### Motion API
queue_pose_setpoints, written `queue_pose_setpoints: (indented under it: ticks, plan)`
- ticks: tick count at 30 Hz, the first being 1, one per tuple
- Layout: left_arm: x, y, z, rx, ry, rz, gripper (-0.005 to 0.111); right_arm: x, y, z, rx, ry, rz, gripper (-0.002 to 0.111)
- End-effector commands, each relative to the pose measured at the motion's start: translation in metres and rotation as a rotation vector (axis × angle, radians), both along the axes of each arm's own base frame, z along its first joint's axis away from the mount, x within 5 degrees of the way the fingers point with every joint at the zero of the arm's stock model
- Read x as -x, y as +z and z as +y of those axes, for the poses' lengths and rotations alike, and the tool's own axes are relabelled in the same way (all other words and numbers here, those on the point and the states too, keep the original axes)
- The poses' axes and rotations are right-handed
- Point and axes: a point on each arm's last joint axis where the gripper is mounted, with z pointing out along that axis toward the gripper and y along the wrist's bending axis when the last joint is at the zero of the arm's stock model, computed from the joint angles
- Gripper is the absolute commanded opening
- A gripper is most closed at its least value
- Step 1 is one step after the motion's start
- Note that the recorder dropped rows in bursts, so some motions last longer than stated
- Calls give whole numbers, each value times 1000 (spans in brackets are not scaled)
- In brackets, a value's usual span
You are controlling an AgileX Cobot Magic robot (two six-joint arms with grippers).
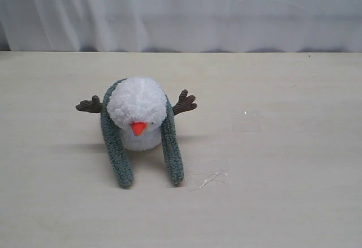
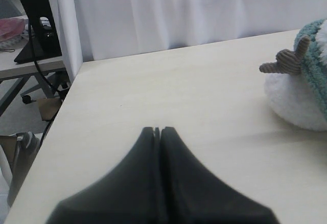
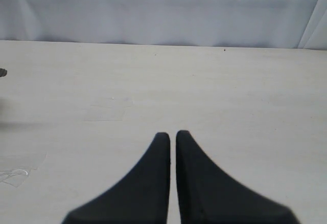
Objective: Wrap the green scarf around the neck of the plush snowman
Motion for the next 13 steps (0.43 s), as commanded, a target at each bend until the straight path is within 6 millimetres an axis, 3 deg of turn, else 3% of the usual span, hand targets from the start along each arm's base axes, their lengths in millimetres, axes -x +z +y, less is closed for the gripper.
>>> queue_pose_setpoints:
  ticks: [1, 13]
  plan:
    - [0, 0, 0, 9, 3, -8, 0, 0, -1, 0, 10, -3, 0, 4]
    - [0, 0, 0, 9, 3, -8, 0, 0, -1, 0, 5, -4, 0, 4]
